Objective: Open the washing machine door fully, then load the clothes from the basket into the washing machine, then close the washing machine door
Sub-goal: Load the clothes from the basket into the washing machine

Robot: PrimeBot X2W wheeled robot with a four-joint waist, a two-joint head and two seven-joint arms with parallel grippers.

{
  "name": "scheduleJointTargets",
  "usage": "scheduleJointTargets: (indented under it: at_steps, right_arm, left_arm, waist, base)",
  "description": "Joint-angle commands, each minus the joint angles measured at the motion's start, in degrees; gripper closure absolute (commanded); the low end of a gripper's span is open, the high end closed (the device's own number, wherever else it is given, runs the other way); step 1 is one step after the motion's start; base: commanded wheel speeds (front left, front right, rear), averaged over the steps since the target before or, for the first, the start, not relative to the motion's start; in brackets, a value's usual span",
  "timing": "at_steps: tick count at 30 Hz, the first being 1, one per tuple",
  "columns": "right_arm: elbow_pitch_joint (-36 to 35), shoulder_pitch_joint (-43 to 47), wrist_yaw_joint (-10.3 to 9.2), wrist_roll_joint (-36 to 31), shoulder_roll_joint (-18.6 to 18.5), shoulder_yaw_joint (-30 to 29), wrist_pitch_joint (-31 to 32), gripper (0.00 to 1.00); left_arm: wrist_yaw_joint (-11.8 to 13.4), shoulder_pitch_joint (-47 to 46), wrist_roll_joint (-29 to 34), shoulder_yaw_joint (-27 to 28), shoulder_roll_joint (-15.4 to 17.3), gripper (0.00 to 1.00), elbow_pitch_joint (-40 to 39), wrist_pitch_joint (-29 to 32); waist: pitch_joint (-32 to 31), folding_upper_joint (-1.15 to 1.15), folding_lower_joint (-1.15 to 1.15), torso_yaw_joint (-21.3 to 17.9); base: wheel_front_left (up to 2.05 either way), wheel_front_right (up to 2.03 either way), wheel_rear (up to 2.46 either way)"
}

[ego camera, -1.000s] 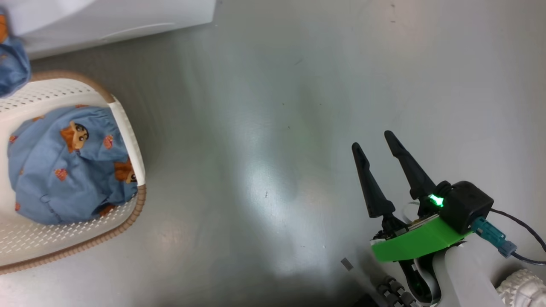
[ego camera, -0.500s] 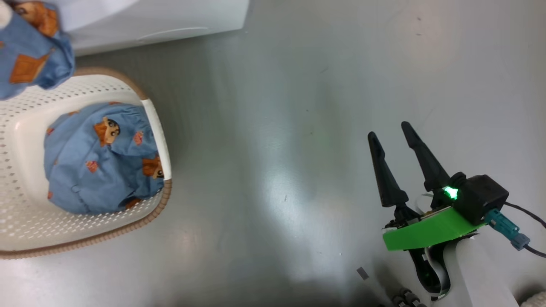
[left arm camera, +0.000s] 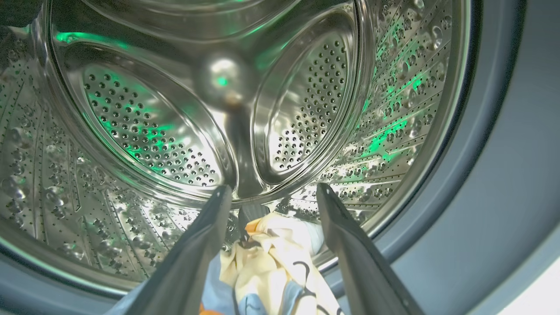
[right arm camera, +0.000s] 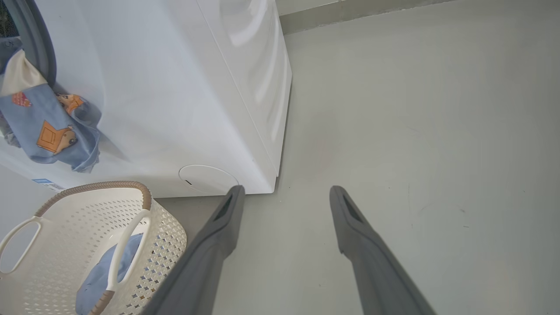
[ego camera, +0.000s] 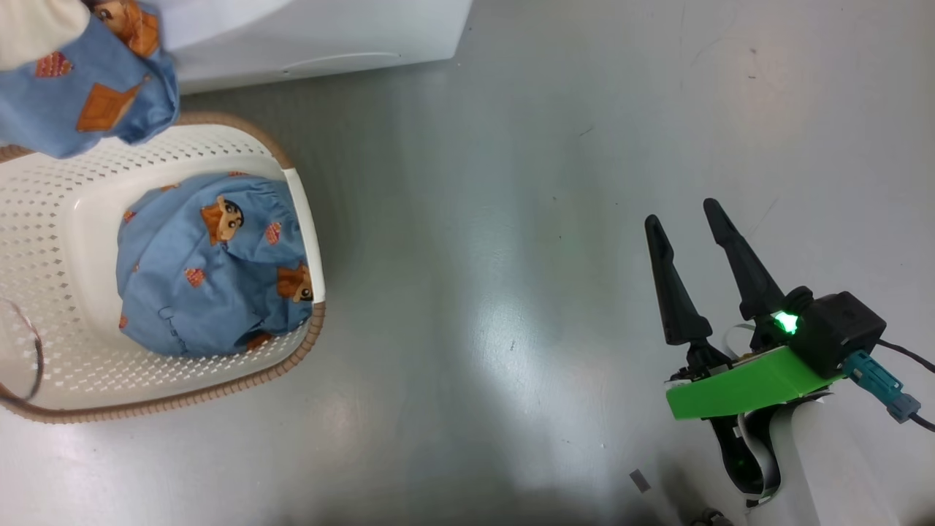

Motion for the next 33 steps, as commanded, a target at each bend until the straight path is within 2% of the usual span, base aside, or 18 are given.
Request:
scheduleJointTargets:
  at_steps: [1,15,27,33]
  right_arm:
    - [-1.0,0.9,0.09,-0.7,0.1,1.3,-0.3,0.00]
    - [-0.9,0.9,0.09,-1.0,0.1,1.1,-0.3,0.00]
    - [-0.3,1.0,0.09,-0.8,0.1,1.4,-0.3,0.00]
    - [-0.1,0.9,0.09,-0.8,0.1,1.6,-0.3,0.00]
  left_arm:
    - [0.3,1.9,0.4,2.2,2.9,0.00,-1.8,-0.2]
    - [0.3,17.6,3.0,10.5,-1.6,0.00,-9.5,-0.2]
    - [0.3,28.8,6.2,15.2,-5.7,0.00,-13.0,-0.2]
    - [0.3,33.0,7.3,15.2,-6.7,0.00,-13.2,-0.2]
  waist:
    - [0.0,0.00,0.00,0.0]
    - [-0.6,0.00,0.00,0.7]
    - [-1.5,0.00,0.00,0.8]
    - [-1.6,0.00,0.00,0.7]
  base:
    - [0.00,0.00,0.00]
    - [0.00,0.00,0.00]
    - [0.00,0.00,0.00]
    - [0.00,0.00,0.00]
